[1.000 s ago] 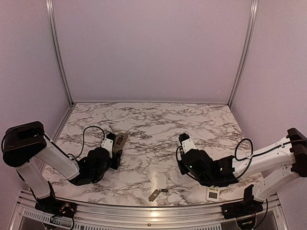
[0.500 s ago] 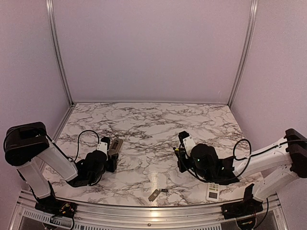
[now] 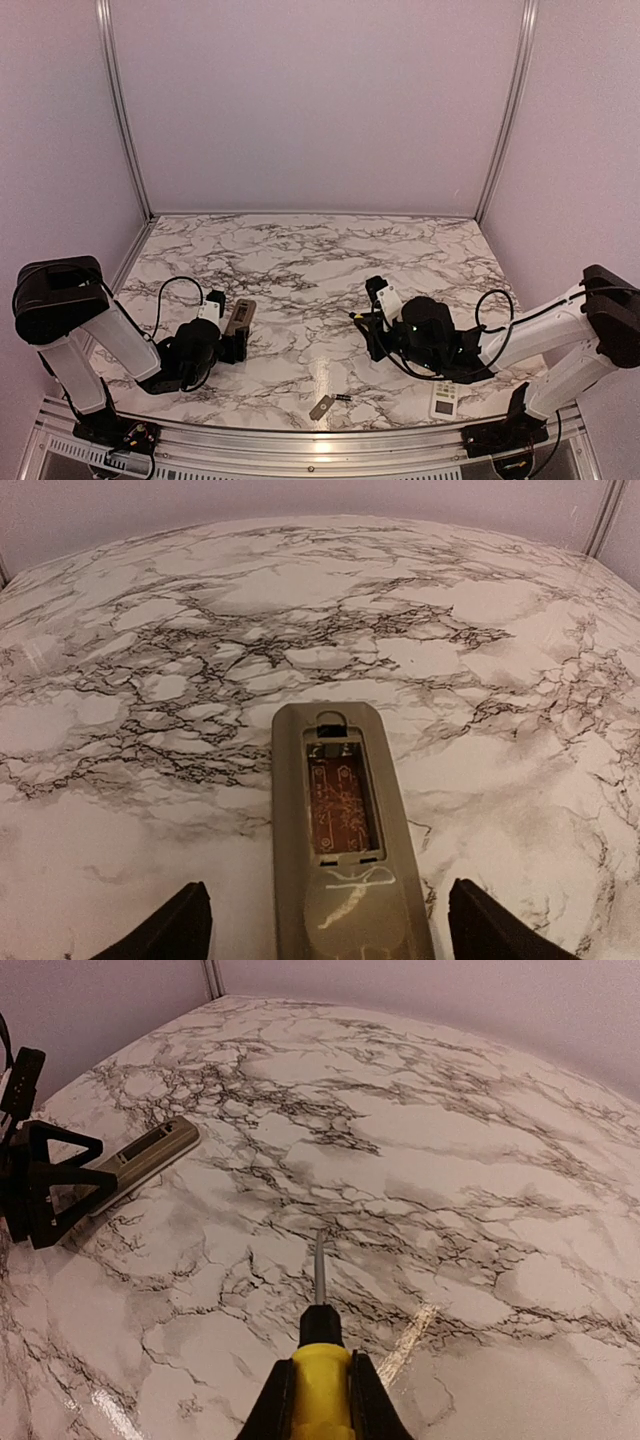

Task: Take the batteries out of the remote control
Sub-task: Place the remote control without batteries at the center of the board, then place the screwdriver at the center of the board, then pick up the remote control from the center of the board, then pass from the right arm to the left, then pass from the left arm to the right

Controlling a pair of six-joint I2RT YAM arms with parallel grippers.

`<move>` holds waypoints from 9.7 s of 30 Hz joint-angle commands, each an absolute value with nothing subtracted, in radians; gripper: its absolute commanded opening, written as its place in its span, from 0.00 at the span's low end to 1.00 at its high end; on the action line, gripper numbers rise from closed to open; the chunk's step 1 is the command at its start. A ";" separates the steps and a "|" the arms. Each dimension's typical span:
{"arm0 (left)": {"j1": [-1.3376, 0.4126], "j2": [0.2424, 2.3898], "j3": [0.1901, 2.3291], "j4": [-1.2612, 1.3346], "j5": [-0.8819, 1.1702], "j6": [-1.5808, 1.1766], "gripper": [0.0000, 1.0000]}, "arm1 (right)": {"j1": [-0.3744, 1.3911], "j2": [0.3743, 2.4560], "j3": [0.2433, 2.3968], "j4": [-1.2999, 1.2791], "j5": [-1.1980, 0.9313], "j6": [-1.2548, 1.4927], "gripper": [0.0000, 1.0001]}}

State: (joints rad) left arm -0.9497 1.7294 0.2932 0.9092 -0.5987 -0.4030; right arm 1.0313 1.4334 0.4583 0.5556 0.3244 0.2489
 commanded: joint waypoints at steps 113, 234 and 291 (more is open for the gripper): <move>-0.945 1.489 0.283 0.974 -0.555 -0.205 0.99 | 0.976 1.214 0.796 -0.871 0.305 0.960 0.99; -1.090 1.641 0.578 1.070 -0.032 -0.071 0.74 | 1.135 1.352 0.758 0.401 0.360 0.638 0.00; -1.137 1.738 0.549 1.227 -0.330 0.508 0.00 | 0.985 1.061 0.868 -0.244 0.074 0.705 0.99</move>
State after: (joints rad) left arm -1.1267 1.7443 0.5587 1.0946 -0.2733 0.3511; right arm 1.0203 1.0473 0.8097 -0.1001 0.2005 0.6674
